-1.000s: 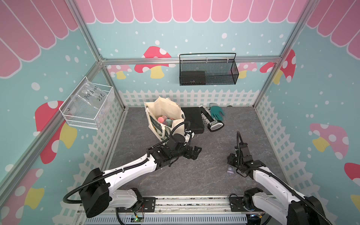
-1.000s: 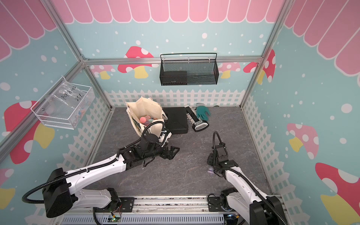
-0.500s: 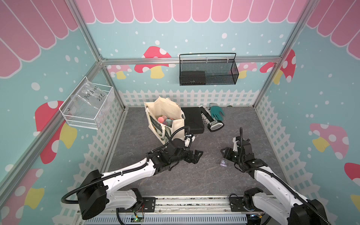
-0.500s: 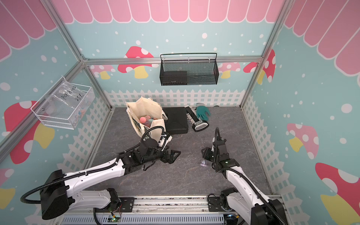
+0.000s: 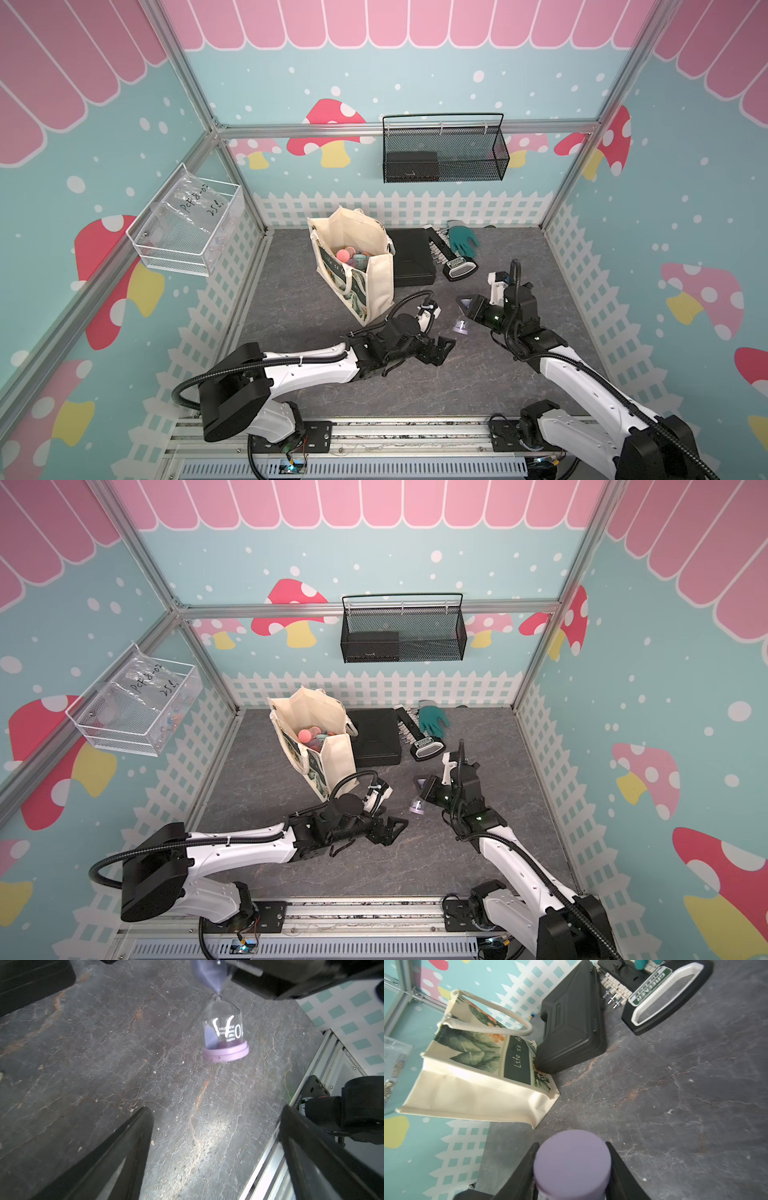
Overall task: Put the hourglass into the canvas bag
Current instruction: Pick up the hourglass from the center of the board.
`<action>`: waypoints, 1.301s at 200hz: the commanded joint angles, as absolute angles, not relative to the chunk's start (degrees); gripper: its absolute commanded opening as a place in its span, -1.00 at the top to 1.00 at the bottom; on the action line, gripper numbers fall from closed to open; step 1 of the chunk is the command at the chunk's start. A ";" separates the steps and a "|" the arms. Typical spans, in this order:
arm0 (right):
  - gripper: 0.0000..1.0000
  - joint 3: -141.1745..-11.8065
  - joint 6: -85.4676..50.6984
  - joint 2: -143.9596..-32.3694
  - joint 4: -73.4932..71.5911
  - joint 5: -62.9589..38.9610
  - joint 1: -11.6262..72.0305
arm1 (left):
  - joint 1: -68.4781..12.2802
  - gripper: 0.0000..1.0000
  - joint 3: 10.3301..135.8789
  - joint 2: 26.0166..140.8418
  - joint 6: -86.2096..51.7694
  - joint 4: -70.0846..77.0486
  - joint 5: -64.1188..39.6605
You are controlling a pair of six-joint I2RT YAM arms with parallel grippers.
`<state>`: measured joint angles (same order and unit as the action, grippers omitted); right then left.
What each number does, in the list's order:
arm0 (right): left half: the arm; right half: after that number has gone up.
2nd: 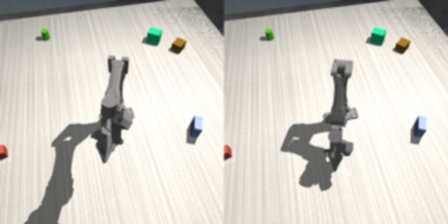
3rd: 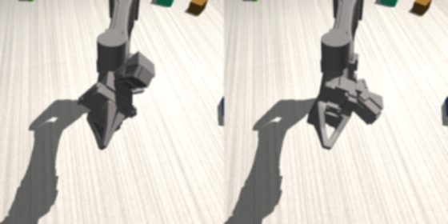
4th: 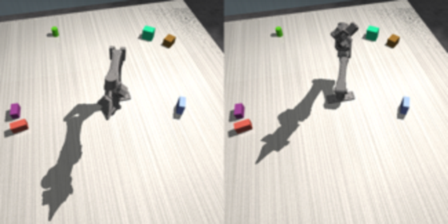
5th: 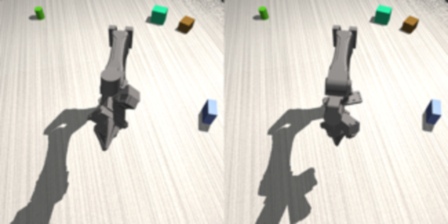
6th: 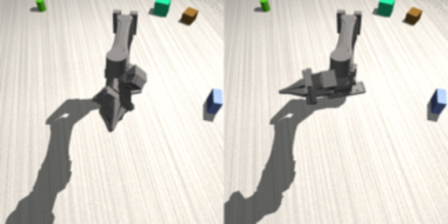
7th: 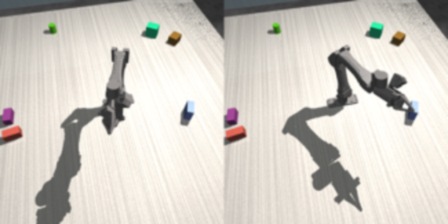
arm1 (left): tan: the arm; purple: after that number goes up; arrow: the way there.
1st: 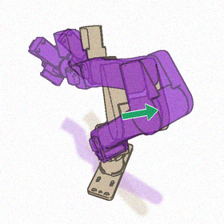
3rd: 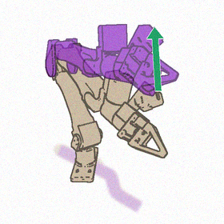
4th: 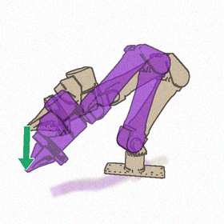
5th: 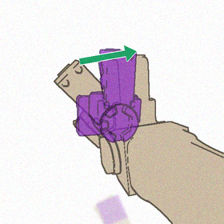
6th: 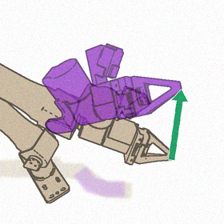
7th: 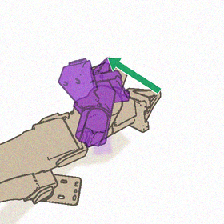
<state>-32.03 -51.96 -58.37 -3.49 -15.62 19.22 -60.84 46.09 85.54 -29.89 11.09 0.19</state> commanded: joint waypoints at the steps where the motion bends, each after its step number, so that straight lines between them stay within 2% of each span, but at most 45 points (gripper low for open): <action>1: 0.43 -33.99 -54.36 -58.87 -8.76 -17.30 20.21 | -61.26 -0.77 49.30 88.78 -32.88 17.89 1.96; 30: 0.43 -34.15 -54.67 -59.15 -10.15 -17.87 20.79 | -61.60 -0.59 51.21 92.65 -34.06 22.84 1.02; 95: 0.41 -33.33 -55.34 -59.34 -12.32 -19.49 20.92 | -61.86 -0.27 53.63 98.01 -35.43 26.15 7.87; 146: 0.39 -32.29 -56.09 -60.07 -14.24 -20.13 20.94 | -61.81 -0.02 53.15 98.54 -34.27 27.10 8.70; 168: 0.38 -32.12 -56.10 -60.85 -14.73 -21.05 20.92 | -61.54 0.20 52.29 97.72 -34.05 26.77 9.90; 189: 0.35 -31.39 -57.02 -60.89 -15.72 -21.24 20.92 | -61.30 0.32 51.50 97.18 -34.10 27.92 9.83; 244: -0.13 -32.31 -55.98 -60.34 -15.79 -20.43 20.83 | -61.13 0.59 51.59 95.84 -33.40 24.91 10.02; 260: -0.33 -32.91 -55.00 -60.04 -15.47 -20.26 20.82 | -60.99 0.64 51.51 94.57 -32.93 22.58 10.27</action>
